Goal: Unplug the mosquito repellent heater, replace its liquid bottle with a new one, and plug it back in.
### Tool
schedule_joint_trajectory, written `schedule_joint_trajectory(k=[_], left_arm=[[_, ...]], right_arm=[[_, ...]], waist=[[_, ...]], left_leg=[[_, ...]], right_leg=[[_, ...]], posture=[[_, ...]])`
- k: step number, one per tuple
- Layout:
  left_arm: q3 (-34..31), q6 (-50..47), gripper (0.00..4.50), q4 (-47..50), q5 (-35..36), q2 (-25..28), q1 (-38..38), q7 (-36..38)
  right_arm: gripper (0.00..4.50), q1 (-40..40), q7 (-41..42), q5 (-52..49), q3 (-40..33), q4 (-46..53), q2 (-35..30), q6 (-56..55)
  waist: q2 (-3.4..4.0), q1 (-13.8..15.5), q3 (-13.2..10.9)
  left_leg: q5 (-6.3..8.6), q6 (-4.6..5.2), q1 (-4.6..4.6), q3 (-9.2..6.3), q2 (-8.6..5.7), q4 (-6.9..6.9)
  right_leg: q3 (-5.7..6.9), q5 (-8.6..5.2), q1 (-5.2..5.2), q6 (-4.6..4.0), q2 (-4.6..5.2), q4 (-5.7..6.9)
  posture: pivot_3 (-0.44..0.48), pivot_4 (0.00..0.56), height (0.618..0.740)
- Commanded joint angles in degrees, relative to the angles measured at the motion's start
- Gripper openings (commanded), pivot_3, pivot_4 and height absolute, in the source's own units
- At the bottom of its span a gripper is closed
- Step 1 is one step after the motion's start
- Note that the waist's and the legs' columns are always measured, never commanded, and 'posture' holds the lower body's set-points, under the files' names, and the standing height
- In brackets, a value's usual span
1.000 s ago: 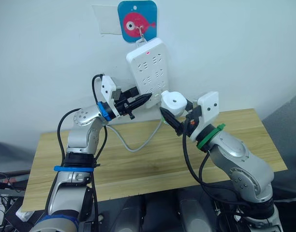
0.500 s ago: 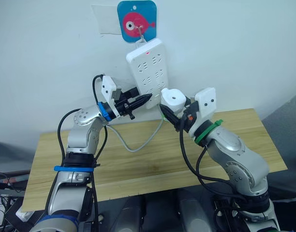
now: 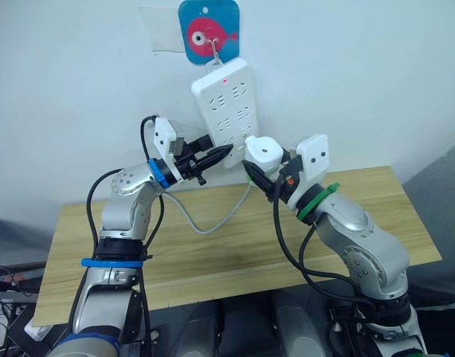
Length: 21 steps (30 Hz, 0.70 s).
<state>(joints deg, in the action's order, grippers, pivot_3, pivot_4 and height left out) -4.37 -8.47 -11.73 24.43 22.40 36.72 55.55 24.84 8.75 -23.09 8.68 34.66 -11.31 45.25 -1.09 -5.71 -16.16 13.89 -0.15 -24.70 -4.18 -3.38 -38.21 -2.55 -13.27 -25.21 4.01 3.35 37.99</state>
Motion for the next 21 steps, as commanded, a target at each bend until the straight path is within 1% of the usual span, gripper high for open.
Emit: schedule_joint_trajectory(k=[1, 17, 21], left_arm=[[1.1, 0.6, 1.35, 2.1, 0.1, -0.1, -0.2, 1.2], [1.3, 0.6, 1.35, 1.8, 0.0, 0.0, -0.2, 1.6], [1.4, 0.5, 1.35, 1.4, 0.0, 0.0, 0.1, 1.7]], right_arm=[[3.05, 0.9, 0.4, 0.5, -0.5, 2.0, 0.6, -2.0], [3.05, 0.9, -0.2, -0.6, -1.0, 3.6, 3.1, -1.0], [3.05, 1.2, -0.5, -0.3, -1.0, 1.8, 4.3, -0.7]], waist=[[0.0, 0.0, 0.0], [0.0, -0.1, 0.0], [0.0, -0.1, 0.0]], left_leg=[[0.0, 0.0, 0.0, 0.0, 0.0, 0.0], [0.0, 0.0, -0.01, 0.02, 0.01, 0.0], [0.0, 0.0, -0.01, 0.02, 0.0, 0.0]], right_leg=[[0.0, 0.0, 0.0, 0.0, 0.0, 0.0], [0.0, 0.0, -0.02, 0.0, 0.0, 0.02], [0.0, 0.0, -0.02, 0.0, 0.01, 0.02]], posture=[[-0.195, 0.241, 0.74], [-0.198, 0.255, 0.74], [-0.199, 0.264, 0.74]])
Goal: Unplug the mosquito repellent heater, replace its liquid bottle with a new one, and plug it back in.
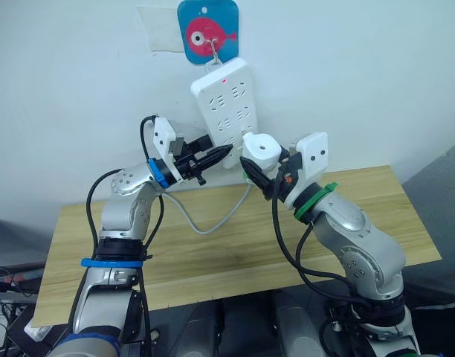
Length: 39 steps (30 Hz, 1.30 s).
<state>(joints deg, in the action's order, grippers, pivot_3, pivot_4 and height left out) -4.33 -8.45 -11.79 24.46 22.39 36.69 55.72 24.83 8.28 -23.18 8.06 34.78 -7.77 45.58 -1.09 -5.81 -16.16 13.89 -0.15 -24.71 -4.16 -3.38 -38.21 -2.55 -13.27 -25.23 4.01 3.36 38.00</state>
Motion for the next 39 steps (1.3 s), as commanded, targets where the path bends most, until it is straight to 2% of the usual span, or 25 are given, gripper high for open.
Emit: schedule_joint_trajectory(k=[1, 15, 28, 39], left_arm=[[1.4, 0.5, 1.35, 1.4, -0.1, -0.1, 0.1, 1.5], [1.9, -0.4, 1.35, 2.3, 0.8, 0.0, -0.3, 3.1], [2.2, -2.3, 1.35, 5.7, 2.4, 0.1, -1.8, 4.5], [2.7, -2.7, 1.35, 4.4, 2.5, -0.4, -0.8, 6.1]], right_arm=[[3.05, 1.1, 0.1, 0.0, -0.2, 1.4, 0.8, -1.3], [3.05, 3.2, 2.6, 3.4, 1.3, -3.5, 0.3, -5.2], [3.05, 6.5, 6.1, 2.7, -0.9, -9.1, 1.0, -7.2], [3.05, 10.3, 8.4, 2.2, -3.1, -14.9, 1.0, -7.9]], waist=[[0.0, 0.0, 0.0], [0.0, -0.3, 0.0], [0.0, -0.8, 0.1], [0.0, -1.2, 0.3]], left_leg=[[0.0, 0.0, 0.0, 0.0, 0.0, 0.0], [0.0, 0.0, 0.0, 0.0, 0.0, 0.0], [-0.02, -0.04, 0.0, 0.01, 0.01, 0.0], [-0.04, -0.06, 0.0, 0.03, 0.02, -0.01]], right_leg=[[0.0, 0.0, 0.0, 0.0, 0.0, 0.0], [0.01, 0.0, 0.0, 0.0, 0.0, 0.01], [0.01, 0.0, -0.05, 0.0, 0.0, 0.04], [0.0, 0.0, -0.08, -0.01, -0.01, 0.09]], posture=[[-0.201, 0.264, 0.74], [-0.197, 0.258, 0.74], [-0.183, 0.222, 0.74], [-0.196, 0.242, 0.74]])
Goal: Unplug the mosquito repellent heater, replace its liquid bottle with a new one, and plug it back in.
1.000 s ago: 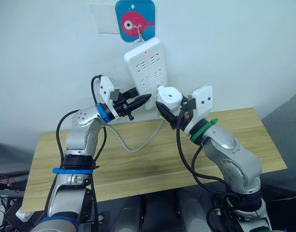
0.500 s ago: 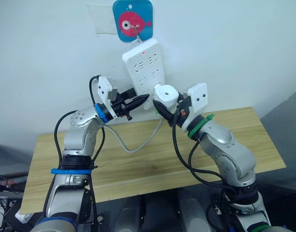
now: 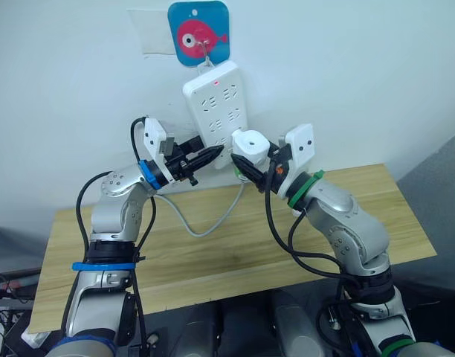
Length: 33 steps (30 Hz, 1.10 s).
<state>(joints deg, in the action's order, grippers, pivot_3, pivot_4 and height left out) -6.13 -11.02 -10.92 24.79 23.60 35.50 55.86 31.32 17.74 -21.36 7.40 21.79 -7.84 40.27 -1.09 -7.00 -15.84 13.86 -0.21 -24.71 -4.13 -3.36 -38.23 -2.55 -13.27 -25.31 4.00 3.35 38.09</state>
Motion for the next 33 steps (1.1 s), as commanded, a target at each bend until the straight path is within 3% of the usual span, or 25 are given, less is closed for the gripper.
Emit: schedule_joint_trajectory(k=[1, 13, 16, 18, 27, 33], left_arm=[[4.5, -0.1, 1.35, 3.5, 2.1, -1.7, 0.4, 6.1], [4.6, 0.5, 1.35, 2.6, 1.3, -1.9, 1.0, 5.8], [4.3, 1.8, 1.35, 1.4, 0.1, -1.5, 0.8, 5.5], [4.0, 2.5, 1.35, 0.5, -0.4, -1.3, 0.7, 5.7], [3.8, 3.7, 1.35, -1.2, -0.7, -0.9, 1.4, 5.5], [3.9, 4.7, 1.35, -3.4, -0.9, -0.5, 2.6, 6.2]], right_arm=[[3.05, 4.0, -1.0, 0.4, -2.5, -2.3, 1.1, -2.8], [3.05, 4.9, -1.1, 2.4, -1.8, -5.0, 0.8, -5.9], [3.97, 3.3, -1.0, 2.0, -2.1, -3.4, 0.5, -6.1], [4.48, 1.8, -0.5, 1.8, -2.3, -1.3, -0.4, -6.0], [4.48, -7.5, 0.0, -4.7, -5.1, 16.4, -6.6, 4.9], [4.48, -12.5, -0.7, -12.8, -11.1, 27.3, -11.9, 14.1]], waist=[[-0.01, 0.0, 0.0], [0.0, -0.4, 0.0], [0.01, -0.2, 0.0], [-0.07, 0.2, 0.1], [-0.1, 0.8, 0.1], [-0.1, 0.8, 0.1]], left_leg=[[0.0, 0.0, 0.0, 0.01, 0.0, -0.02], [0.01, 0.01, 0.0, 0.0, 0.0, -0.25], [0.01, 0.02, 0.0, -0.01, -0.01, -0.26], [0.01, 0.01, -0.01, -0.04, -0.04, -0.26], [0.06, 0.06, -0.1, 0.01, -0.09, -0.1], [0.18, 0.27, -0.09, 0.0, -0.06, -0.18]], right_leg=[[0.0, 0.0, 0.0, 0.0, 0.0, 0.01], [0.0, 0.01, 0.03, 0.0, 0.0, 0.18], [0.01, 0.01, 0.03, 0.0, 0.0, 0.21], [0.06, 0.0, 0.06, 0.0, 0.03, 0.13], [0.16, 0.0, 0.04, 0.0, 0.17, -0.12], [0.17, 0.0, 0.05, 0.0, 0.15, -0.04]], posture=[[-0.196, 0.242, 0.74], [-0.193, 0.243, 0.74], [-0.191, 0.247, 0.74], [-0.191, 0.247, 0.74], [-0.208, 0.252, 0.74], [-0.222, 0.264, 0.74]])
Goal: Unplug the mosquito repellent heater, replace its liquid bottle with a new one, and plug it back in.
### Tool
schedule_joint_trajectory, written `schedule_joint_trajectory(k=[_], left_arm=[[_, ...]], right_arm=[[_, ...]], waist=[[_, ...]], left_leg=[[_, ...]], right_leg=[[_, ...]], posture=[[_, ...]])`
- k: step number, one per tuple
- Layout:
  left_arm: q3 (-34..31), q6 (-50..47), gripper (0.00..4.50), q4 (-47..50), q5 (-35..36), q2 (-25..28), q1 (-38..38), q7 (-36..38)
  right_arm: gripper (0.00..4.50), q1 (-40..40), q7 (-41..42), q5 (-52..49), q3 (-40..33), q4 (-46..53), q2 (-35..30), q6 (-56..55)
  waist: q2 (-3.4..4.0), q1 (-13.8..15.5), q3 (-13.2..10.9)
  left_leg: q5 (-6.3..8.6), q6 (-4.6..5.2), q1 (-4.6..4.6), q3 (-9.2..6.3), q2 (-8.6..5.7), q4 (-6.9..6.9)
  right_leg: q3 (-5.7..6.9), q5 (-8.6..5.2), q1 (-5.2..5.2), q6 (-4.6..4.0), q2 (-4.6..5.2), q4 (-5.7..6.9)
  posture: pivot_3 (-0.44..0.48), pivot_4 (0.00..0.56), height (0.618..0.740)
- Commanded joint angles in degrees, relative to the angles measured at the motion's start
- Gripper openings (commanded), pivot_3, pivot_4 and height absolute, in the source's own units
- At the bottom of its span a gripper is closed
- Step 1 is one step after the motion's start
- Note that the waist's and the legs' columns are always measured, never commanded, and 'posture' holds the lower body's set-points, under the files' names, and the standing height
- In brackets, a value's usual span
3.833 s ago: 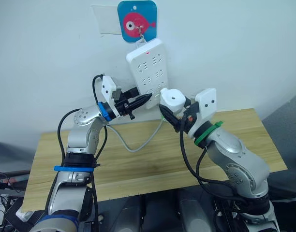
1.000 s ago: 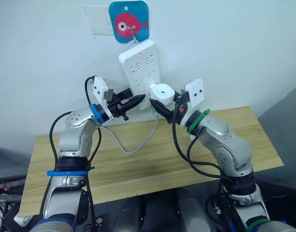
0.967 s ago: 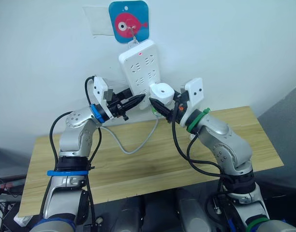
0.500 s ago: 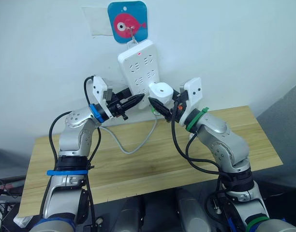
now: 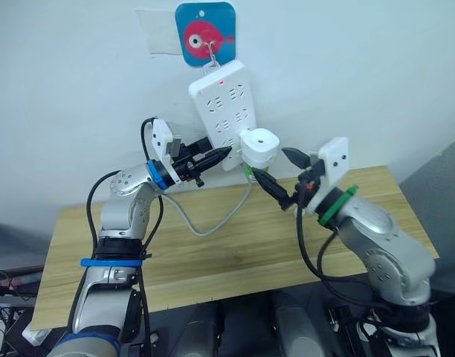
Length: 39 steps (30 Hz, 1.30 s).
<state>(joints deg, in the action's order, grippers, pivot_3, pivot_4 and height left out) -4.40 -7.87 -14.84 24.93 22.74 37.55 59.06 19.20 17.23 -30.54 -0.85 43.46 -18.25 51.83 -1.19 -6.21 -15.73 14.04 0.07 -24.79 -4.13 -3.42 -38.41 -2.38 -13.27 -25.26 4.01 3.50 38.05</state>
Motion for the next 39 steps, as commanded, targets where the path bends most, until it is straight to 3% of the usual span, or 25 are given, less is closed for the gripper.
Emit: schedule_joint_trajectory(k=[1, 7, 8, 9, 16, 17, 23, 28, 33, 39], left_arm=[[2.1, 1.7, 1.35, 0.1, -1.0, 0.5, 0.8, 3.2], [1.8, 2.8, 1.35, -1.9, -1.8, 0.7, 1.8, 2.9], [1.7, 2.7, 2.05, -2.0, -1.8, 0.9, 1.8, 3.0], [1.3, 2.6, 2.19, -1.9, -1.8, 1.3, 1.5, 2.9], [-2.5, 1.4, 4.33, 2.5, -1.6, 7.8, -4.7, 1.1], [-3.5, 0.5, 4.46, 4.8, -1.2, 9.2, -6.8, 0.5], [-9.7, -11.7, 4.46, 21.2, 0.2, 16.5, -20.3, -7.8], [-14.9, -21.8, 4.46, 32.7, 3.0, 18.8, -26.0, -15.4], [-15.8, -23.7, 4.46, 38.7, 2.2, 17.9, -28.6, -20.2], [-15.0, -24.3, 4.46, 39.1, 3.4, 18.0, -28.9, -20.0]], right_arm=[[4.48, -0.5, 0.0, -4.4, -3.4, 6.6, -2.5, 3.2], [4.48, -0.4, -0.3, -6.9, -4.4, 8.1, -5.6, 3.6], [4.5, -0.4, -0.5, -7.0, -4.4, 7.9, -5.7, 3.4], [4.5, -0.5, -0.7, -7.1, -4.4, 7.8, -5.8, 3.1], [4.5, -3.2, 1.4, -6.5, -5.5, 6.6, -9.0, 0.4], [4.5, -3.7, 2.4, -6.4, -5.9, 6.2, -10.3, -0.2], [4.5, -4.1, 10.3, -6.9, -9.0, 0.2, -17.1, -5.0], [4.5, -3.8, 15.7, -5.5, -9.7, -5.8, -20.8, -9.6], [4.5, -3.5, 15.8, -3.5, -9.6, -9.2, -21.2, -12.3], [4.5, -3.4, 16.4, -2.2, -8.4, -10.9, -20.7, -14.6]], waist=[[0.0, 0.0, 0.0], [-0.01, 0.0, 0.0], [-0.01, 0.0, 0.0], [-0.01, 0.0, 0.0], [-0.01, -0.5, 0.0], [0.0, -0.5, 0.0], [-0.02, 0.3, 0.0], [-0.03, 2.6, 0.0], [-0.06, 4.4, 0.0], [-0.07, 4.6, 0.1]], left_leg=[[0.0, 0.0, 0.0, 0.02, -0.01, -0.01], [0.02, 0.03, 0.0, 0.04, 0.0, -0.04], [0.02, 0.04, 0.0, 0.04, 0.0, -0.05], [0.02, 0.04, 0.0, 0.05, -0.01, -0.05], [0.02, 0.03, 0.0, 0.06, 0.07, -0.02], [0.02, 0.03, 0.0, 0.07, 0.08, -0.01], [0.03, 0.04, 0.0, 0.07, 0.07, 0.0], [0.03, 0.05, 0.02, 0.02, 0.06, -0.02], [0.02, 0.03, 0.03, 0.0, 0.04, -0.06], [0.01, 0.02, 0.03, 0.0, 0.03, -0.07]], right_leg=[[-0.01, 0.0, 0.01, 0.0, -0.01, -0.01], [-0.01, 0.0, 0.03, 0.0, 0.0, -0.02], [-0.01, 0.0, 0.03, 0.0, 0.0, -0.02], [-0.01, 0.0, 0.03, 0.0, 0.0, -0.02], [-0.06, 0.0, -0.04, 0.0, 0.0, 0.01], [-0.08, 0.0, -0.05, 0.0, 0.0, 0.01], [-0.08, 0.0, -0.03, 0.0, 0.16, -0.01], [0.01, 0.0, 0.02, 0.0, 0.17, 0.02], [0.04, 0.01, 0.06, -0.02, 0.18, 0.04], [0.05, 0.04, 0.08, -0.05, 0.2, 0.04]], posture=[[-0.226, 0.265, 0.74], [-0.229, 0.266, 0.74], [-0.229, 0.266, 0.74], [-0.222, 0.261, 0.74], [-0.185, 0.249, 0.74], [-0.175, 0.247, 0.74], [-0.089, 0.245, 0.74], [-0.005, 0.246, 0.74], [0.017, 0.244, 0.74], [0.02, 0.239, 0.74]])
